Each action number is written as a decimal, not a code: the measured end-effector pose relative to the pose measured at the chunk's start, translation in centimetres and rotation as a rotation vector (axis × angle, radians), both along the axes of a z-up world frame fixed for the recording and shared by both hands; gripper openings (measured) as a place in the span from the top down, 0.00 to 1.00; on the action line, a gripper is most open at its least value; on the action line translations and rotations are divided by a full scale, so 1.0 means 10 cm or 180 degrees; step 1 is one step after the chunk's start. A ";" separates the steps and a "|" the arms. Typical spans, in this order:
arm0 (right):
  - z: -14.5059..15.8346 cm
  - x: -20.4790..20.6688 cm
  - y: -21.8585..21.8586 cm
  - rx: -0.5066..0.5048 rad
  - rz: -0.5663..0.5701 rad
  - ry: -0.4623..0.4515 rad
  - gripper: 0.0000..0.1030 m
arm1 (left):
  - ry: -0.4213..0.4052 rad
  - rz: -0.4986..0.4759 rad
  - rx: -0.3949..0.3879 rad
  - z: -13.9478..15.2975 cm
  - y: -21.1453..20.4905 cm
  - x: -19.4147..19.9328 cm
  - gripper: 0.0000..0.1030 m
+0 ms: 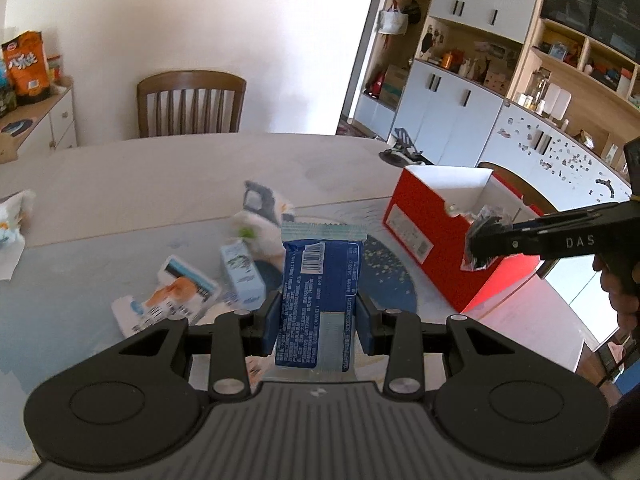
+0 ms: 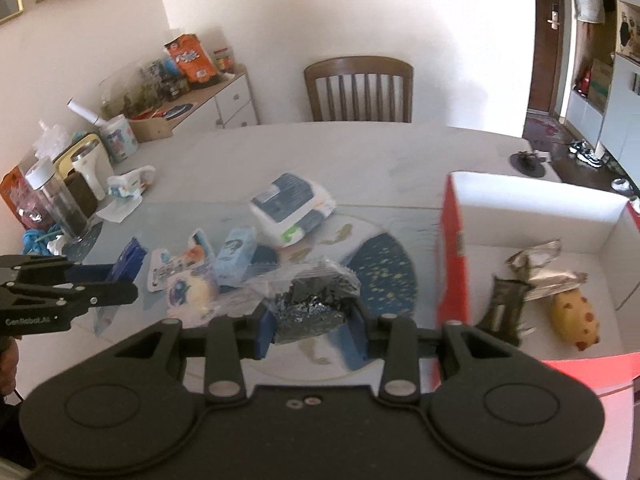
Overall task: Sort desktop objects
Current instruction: 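Carry the dark mesh bag and blue snack bar over the red box with both tools, then lower the dark mesh bag into the box with the right tool while the left tool drops the blue bar, then withdraw both tools from the red box back over the cluttered table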
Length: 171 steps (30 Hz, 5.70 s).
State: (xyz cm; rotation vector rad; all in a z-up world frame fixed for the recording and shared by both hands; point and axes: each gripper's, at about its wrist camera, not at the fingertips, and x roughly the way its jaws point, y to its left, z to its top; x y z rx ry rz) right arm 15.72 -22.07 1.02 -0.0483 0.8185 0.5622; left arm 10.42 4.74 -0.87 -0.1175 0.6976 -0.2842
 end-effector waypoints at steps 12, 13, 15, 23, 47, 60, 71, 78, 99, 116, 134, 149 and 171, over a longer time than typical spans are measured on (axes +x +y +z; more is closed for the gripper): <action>0.12 0.32 -0.62 -0.0056 -0.0173 -0.0127 0.64 | -0.0068 -0.0139 0.0020 0.09 -0.63 0.28 0.65; 0.12 0.34 -0.68 -0.0062 -0.0182 -0.0137 0.64 | -0.0076 -0.0157 0.0023 0.10 -0.69 0.32 0.65; 0.13 0.39 -0.80 -0.0061 -0.0192 -0.0156 0.64 | -0.0088 -0.0195 0.0028 0.11 -0.81 0.38 0.65; 0.09 0.63 -1.26 -0.0063 -0.0302 -0.0128 0.64 | -0.0140 -0.0384 0.0049 0.16 -1.37 0.68 0.65; -0.18 1.10 -1.93 -0.0269 -0.0273 0.0090 0.64 | 0.0058 -0.0810 0.0186 0.09 -2.57 1.42 0.64; -0.32 1.26 -2.05 -0.0349 -0.0288 0.0197 0.64 | 0.0222 -0.0858 0.0362 -0.12 -2.92 1.71 0.65; -0.56 1.70 -2.04 -0.0565 -0.0404 0.0241 0.64 | 0.0421 -0.1034 0.0509 -0.33 -3.16 1.81 0.65; -0.71 1.92 -1.94 -0.0713 -0.0396 0.0222 0.64 | 0.0541 -0.1145 0.0606 -0.43 -3.27 1.86 0.64; -0.92 2.15 -1.75 -0.0920 -0.0325 0.0406 0.61 | 0.0888 -0.1240 0.0625 -0.61 -3.32 1.94 0.64; -0.68 1.96 -1.78 -0.0729 -0.0252 0.0341 0.41 | 0.0724 -0.1231 0.0469 -0.42 -3.26 1.76 0.30; -0.39 1.61 -1.89 -0.0370 -0.0341 0.0339 0.39 | 0.0411 -0.1132 0.0282 -0.05 -3.09 1.44 0.21; -0.25 1.29 -2.00 -0.0171 -0.0616 0.0289 0.26 | 0.0201 -0.1137 0.0081 0.10 -2.81 1.21 0.00; -0.07 0.84 -1.54 -0.0068 -0.0921 0.0201 0.26 | 0.0037 -0.1086 -0.0087 0.22 -2.03 0.86 0.00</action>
